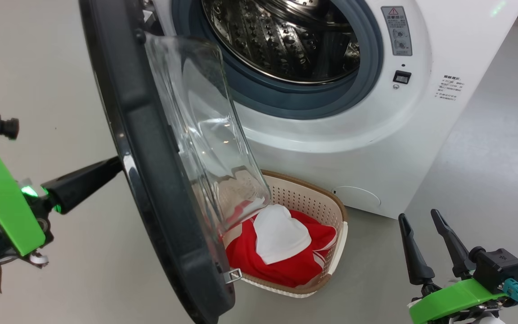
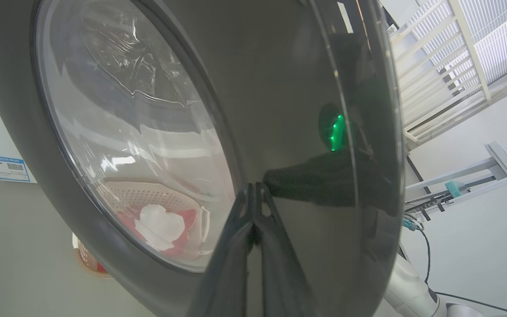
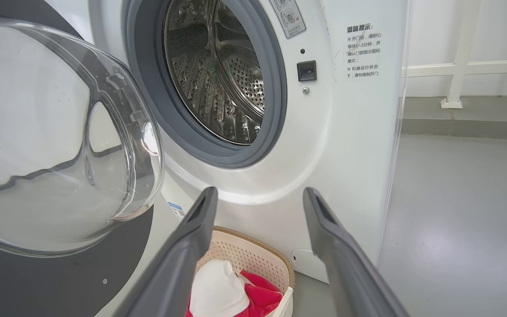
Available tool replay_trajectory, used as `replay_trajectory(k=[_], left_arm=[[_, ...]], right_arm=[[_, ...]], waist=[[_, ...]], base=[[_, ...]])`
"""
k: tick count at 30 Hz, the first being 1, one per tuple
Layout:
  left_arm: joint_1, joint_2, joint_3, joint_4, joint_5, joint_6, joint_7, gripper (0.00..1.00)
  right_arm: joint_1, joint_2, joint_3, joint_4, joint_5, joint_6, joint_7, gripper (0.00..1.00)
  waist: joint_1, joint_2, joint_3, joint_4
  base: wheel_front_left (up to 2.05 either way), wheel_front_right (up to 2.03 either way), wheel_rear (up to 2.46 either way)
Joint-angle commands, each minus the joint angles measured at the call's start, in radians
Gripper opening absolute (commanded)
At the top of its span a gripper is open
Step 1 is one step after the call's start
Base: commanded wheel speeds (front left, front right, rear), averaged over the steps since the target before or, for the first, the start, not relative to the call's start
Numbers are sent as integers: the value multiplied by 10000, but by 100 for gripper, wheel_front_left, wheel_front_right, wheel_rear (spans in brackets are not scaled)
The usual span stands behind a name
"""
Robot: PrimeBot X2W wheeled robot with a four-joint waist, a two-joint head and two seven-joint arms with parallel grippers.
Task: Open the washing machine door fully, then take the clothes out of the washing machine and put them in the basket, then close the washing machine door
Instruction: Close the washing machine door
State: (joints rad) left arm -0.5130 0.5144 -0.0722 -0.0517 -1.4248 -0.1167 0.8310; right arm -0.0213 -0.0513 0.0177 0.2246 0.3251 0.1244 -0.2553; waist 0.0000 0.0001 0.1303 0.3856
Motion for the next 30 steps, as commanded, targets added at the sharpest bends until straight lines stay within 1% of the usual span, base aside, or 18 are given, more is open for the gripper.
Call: replay_trajectory(k=[1, 7, 8, 9, 10, 11, 18, 21, 22, 23, 24, 25, 27, 28, 29, 30], left_arm=[[-469, 448, 359, -200, 117, -140, -93, 0], [-281, 627, 303, 97, 311, -140, -778, 0], [-230, 658, 297, 158, 362, -140, -915, 1], [-165, 693, 268, 203, 407, -140, -1028, 4], [-94, 729, 236, 240, 450, -140, -1142, 9], [57, 794, 176, 330, 552, -140, -1396, 20], [652, 959, 29, 707, 793, -140, -2355, 29], [947, 971, -66, 891, 823, -140, -2720, 29], [1071, 962, -62, 955, 808, -140, -2866, 31], [1196, 961, -70, 1006, 820, -140, -3014, 36], [1325, 962, -108, 1041, 857, -140, -3161, 43], [1464, 939, -126, 1085, 857, -140, -3322, 47], [1748, 911, -190, 1169, 889, -140, -3627, 71], [1893, 912, -245, 1195, 938, -140, -3780, 95], [2037, 875, -272, 1234, 937, -140, -3956, 100], [2170, 837, -307, 1264, 930, -140, -4118, 100]], right_arm=[[-230, 11, 256, -273, 57, 63, -65, 100], [-197, 11, 261, -273, 74, 63, -65, 100], [-191, 11, 264, -272, 76, 63, -65, 100], [-185, 11, 266, -273, 77, 63, -65, 100], [-178, 11, 266, -277, 77, 63, -65, 100], [-162, 11, 266, -280, 72, 63, -65, 100], [-96, 11, 429, -256, 74, 63, -65, 100], [-61, 11, 510, -245, 105, 63, -65, 100], [-34, 11, 538, -245, 122, 63, -65, 100], [-15, 11, 564, -251, 130, 63, -65, 100], [8, 11, 584, -255, 134, 63, -65, 100], [27, 11, 606, -257, 137, 63, -65, 100], [63, 11, 638, -256, 142, 63, -65, 100], [78, 11, 650, -258, 143, 63, -65, 100], [92, 11, 657, -260, 142, 63, -65, 100], [106, 11, 661, -263, 139, 63, -65, 100]], waist=[[0, -1, -1, 3], [0, -1, -87, 54], [0, -1, -110, 69], [0, -1, -132, 87], [0, -1, -153, 108], [0, -1, -215, 163], [0, -1, -451, 341], [0, -1, -590, 405], [0, -1, -623, 421], [0, -1, -652, 437], [0, -1, -685, 461], [0, -1, -711, 476], [0, -1, -756, 513], [0, -1, -772, 533], [0, -1, -783, 554], [0, -1, -792, 578]], base=[[0, 0, 0], [0, 0, 0], [0, 0, 0], [0, 0, 0], [0, 0, 0], [0, 0, 0], [0, 0, 0], [0, 0, 0], [0, 0, 0], [0, 0, 0], [0, 0, 0], [0, 0, 0], [0, 0, 0], [0, 0, 0], [0, 0, 0], [0, 0, 0]])
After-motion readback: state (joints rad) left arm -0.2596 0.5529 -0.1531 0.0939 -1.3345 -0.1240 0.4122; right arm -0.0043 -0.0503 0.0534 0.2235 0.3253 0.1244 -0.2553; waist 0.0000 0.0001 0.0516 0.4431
